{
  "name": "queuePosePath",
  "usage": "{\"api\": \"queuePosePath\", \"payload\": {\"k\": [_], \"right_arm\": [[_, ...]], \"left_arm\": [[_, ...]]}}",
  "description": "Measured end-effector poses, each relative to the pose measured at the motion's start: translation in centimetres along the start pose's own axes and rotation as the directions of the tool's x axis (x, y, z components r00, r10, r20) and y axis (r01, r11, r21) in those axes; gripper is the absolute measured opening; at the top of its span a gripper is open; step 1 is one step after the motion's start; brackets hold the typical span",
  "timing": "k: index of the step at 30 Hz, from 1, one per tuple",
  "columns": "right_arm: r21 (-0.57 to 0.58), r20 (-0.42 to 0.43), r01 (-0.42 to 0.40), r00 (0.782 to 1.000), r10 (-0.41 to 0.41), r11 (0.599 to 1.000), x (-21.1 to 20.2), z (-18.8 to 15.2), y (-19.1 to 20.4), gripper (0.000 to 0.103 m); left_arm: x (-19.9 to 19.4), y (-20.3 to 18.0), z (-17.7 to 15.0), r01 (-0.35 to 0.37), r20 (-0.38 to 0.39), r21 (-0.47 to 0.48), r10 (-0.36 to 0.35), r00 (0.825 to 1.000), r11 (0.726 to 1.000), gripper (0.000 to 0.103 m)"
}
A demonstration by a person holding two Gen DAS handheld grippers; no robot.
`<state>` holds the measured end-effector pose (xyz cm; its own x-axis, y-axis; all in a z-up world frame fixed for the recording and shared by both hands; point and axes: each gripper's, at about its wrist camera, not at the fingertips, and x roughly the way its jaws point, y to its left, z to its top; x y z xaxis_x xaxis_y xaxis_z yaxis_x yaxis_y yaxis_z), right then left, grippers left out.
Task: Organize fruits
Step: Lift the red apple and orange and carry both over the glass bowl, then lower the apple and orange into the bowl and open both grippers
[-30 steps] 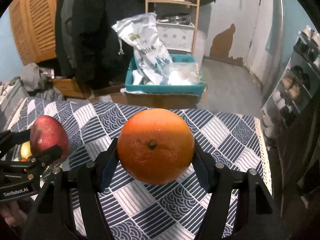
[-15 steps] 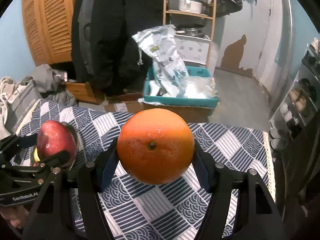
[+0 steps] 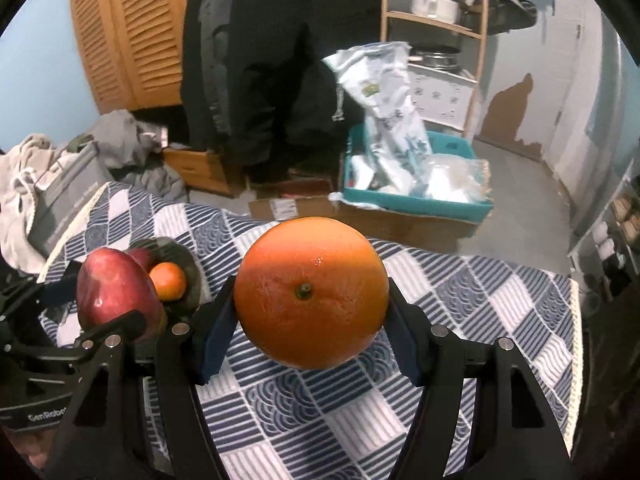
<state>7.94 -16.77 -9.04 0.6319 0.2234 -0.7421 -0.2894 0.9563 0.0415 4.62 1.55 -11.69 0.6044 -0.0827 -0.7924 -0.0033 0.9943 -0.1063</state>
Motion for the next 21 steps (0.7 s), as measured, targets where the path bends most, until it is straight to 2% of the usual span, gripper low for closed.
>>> {"api": "queuePosePath", "payload": {"k": [21], "right_arm": [[-0.084,-0.12,-0.138,0.984,0.128,0.987,7.4,1.2,8.8,0.068]], "left_arm": [[2.5,9.6,-3.0,-0.121,-0.092,-0.146,0.108,0.99,0.982,0.078]]}}
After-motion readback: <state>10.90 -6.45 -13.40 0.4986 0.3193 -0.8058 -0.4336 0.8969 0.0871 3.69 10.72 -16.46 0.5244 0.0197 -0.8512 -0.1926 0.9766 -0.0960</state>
